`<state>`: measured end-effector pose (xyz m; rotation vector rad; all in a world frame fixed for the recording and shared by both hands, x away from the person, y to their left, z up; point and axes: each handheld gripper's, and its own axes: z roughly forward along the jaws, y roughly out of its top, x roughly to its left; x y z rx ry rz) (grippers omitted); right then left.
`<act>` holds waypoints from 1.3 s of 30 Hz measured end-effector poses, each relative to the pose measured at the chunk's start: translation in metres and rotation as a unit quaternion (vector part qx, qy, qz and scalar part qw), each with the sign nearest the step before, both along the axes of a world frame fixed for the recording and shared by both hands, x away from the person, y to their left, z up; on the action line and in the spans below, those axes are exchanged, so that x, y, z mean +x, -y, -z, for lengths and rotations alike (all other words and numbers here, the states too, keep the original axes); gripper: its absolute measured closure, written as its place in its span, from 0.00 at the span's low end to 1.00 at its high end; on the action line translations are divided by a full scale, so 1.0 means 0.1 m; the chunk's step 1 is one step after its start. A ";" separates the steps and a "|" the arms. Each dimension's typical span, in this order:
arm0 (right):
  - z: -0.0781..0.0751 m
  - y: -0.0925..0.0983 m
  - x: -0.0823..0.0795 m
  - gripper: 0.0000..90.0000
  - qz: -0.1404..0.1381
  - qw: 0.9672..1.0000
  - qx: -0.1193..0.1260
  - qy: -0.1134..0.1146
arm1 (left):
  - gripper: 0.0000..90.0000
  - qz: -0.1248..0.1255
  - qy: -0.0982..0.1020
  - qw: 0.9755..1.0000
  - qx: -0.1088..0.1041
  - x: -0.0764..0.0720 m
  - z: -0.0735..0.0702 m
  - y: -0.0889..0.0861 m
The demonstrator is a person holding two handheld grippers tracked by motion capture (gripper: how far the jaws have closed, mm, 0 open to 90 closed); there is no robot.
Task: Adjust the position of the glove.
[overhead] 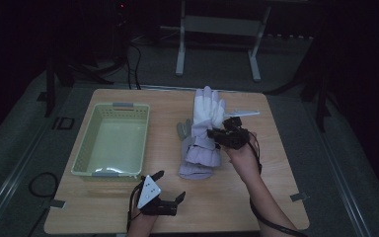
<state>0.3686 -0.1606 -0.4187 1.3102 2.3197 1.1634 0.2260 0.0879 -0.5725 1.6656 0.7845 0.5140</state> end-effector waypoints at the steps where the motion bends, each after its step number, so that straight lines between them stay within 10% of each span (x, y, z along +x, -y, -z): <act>1: 0.03 -0.03 0.01 0.88 -0.001 1.000 -0.005 -0.001 | 0.00 0.000 0.000 1.000 -0.001 0.00 0.00 0.00; 21: 0.83 -0.34 0.33 0.84 -0.002 0.995 -0.061 -0.084 | 0.00 0.004 0.000 1.000 -0.003 0.00 0.00 0.00; 39: 0.82 -0.02 0.27 0.82 0.006 0.993 -0.088 -0.080 | 0.00 0.003 -0.003 1.000 -0.001 0.01 0.00 0.00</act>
